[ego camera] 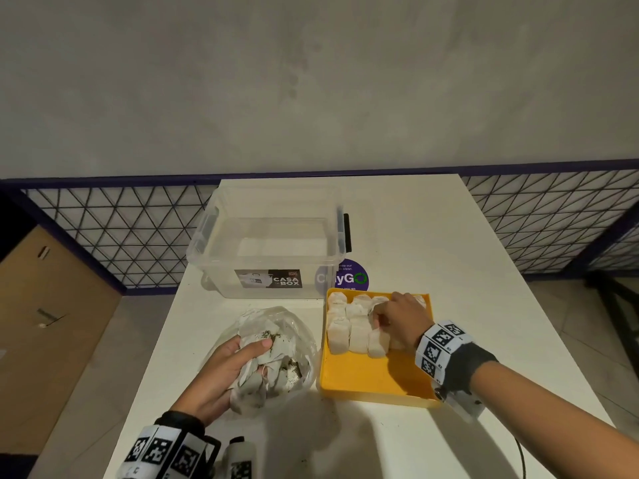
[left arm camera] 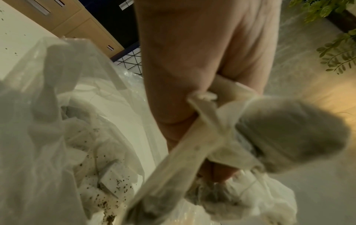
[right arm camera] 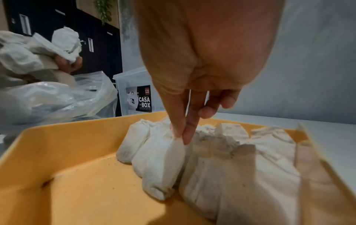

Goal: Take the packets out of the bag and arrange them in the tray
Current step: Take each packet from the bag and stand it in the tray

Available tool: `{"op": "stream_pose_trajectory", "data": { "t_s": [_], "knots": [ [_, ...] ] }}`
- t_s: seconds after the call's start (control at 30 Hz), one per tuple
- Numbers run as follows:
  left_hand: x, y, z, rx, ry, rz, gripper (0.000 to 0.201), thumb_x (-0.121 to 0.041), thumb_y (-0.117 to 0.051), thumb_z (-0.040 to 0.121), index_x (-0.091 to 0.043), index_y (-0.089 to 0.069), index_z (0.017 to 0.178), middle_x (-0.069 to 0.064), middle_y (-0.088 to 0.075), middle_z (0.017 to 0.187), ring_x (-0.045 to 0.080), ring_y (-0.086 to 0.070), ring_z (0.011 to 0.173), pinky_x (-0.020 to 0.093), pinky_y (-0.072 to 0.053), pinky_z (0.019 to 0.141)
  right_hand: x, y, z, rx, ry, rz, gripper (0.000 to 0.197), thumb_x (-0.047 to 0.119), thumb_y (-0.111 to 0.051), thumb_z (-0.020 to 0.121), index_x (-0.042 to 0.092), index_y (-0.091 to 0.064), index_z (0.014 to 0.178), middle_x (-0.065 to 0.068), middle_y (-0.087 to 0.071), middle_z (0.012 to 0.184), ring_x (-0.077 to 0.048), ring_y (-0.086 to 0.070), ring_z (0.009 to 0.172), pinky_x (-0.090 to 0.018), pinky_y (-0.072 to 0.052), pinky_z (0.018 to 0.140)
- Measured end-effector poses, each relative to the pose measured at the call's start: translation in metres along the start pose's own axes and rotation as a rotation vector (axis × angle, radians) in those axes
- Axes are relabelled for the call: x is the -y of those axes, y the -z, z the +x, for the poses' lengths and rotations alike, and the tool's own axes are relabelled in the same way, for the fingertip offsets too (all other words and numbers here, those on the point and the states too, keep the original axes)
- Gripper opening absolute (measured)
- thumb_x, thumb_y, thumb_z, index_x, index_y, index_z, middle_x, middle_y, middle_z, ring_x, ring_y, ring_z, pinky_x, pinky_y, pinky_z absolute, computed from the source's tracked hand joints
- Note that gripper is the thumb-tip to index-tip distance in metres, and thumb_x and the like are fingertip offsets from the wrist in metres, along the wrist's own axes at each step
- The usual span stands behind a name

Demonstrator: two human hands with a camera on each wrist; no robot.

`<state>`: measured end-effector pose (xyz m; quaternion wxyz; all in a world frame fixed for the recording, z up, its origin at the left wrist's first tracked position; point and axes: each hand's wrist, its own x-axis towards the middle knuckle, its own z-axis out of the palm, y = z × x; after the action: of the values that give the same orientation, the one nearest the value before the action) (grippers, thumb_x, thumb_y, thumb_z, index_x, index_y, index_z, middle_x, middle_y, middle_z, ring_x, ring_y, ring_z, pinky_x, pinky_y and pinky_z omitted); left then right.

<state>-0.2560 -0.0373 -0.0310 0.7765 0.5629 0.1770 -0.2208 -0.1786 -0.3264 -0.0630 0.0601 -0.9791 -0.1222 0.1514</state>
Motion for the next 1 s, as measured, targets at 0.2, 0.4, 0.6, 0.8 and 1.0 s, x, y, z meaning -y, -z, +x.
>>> {"op": "stream_pose_trajectory", "data": {
  "t_s": [0.2, 0.4, 0.6, 0.8, 1.0],
  "knots": [
    [0.0, 0.002, 0.004, 0.008, 0.012, -0.023, 0.035, -0.012, -0.061, 0.086, -0.002, -0.06, 0.12, 0.02, -0.069, 0.111, 0.033, -0.067, 0.102, 0.033, -0.059, 0.076, 0.013, 0.01, 0.001, -0.13, 0.131, -0.062, 0.028, 0.021, -0.047, 0.092, 0.022, -0.054, 0.12, 0.0, -0.059, 0.119, -0.021, -0.044, 0.111, -0.029, -0.032, 0.09],
    [-0.001, 0.001, 0.005, 0.026, 0.004, -0.032, 0.036, -0.01, -0.062, 0.085, 0.0, -0.06, 0.119, 0.021, -0.069, 0.112, 0.032, -0.068, 0.1, 0.035, -0.056, 0.082, 0.084, 0.049, -0.013, -0.246, 0.407, 0.395, 0.03, 0.023, -0.049, 0.094, 0.029, -0.054, 0.123, 0.006, -0.056, 0.111, -0.007, -0.04, 0.104, -0.021, -0.029, 0.09],
    [-0.002, 0.0, 0.004, 0.023, -0.014, 0.015, 0.026, -0.005, -0.062, 0.087, -0.002, -0.062, 0.112, 0.016, -0.071, 0.102, 0.02, -0.069, 0.085, 0.023, -0.054, 0.061, 0.139, 0.055, 0.002, -0.06, 0.564, 0.394, 0.042, 0.03, -0.054, 0.092, 0.029, -0.048, 0.133, -0.002, -0.052, 0.126, -0.017, -0.037, 0.115, -0.028, -0.026, 0.094],
    [0.0, 0.007, 0.003, 0.02, -0.019, 0.088, 0.029, -0.008, -0.066, 0.083, -0.004, -0.064, 0.112, 0.018, -0.071, 0.107, 0.024, -0.069, 0.09, 0.028, -0.054, 0.07, 0.145, 0.057, 0.015, -0.051, 0.51, 0.583, 0.017, 0.02, -0.061, 0.087, 0.012, -0.067, 0.101, -0.004, -0.066, 0.101, -0.012, -0.049, 0.088, -0.029, -0.04, 0.083],
    [0.002, 0.014, 0.003, 0.017, -0.028, 0.083, 0.029, -0.004, -0.063, 0.084, -0.004, -0.065, 0.113, 0.019, -0.07, 0.11, 0.031, -0.066, 0.099, 0.037, -0.052, 0.084, 0.138, 0.058, 0.012, -0.011, 0.367, 0.804, 0.017, 0.014, -0.059, 0.088, 0.012, -0.062, 0.105, 0.007, -0.051, 0.078, -0.01, -0.047, 0.076, -0.021, -0.039, 0.07]
  ]
}}
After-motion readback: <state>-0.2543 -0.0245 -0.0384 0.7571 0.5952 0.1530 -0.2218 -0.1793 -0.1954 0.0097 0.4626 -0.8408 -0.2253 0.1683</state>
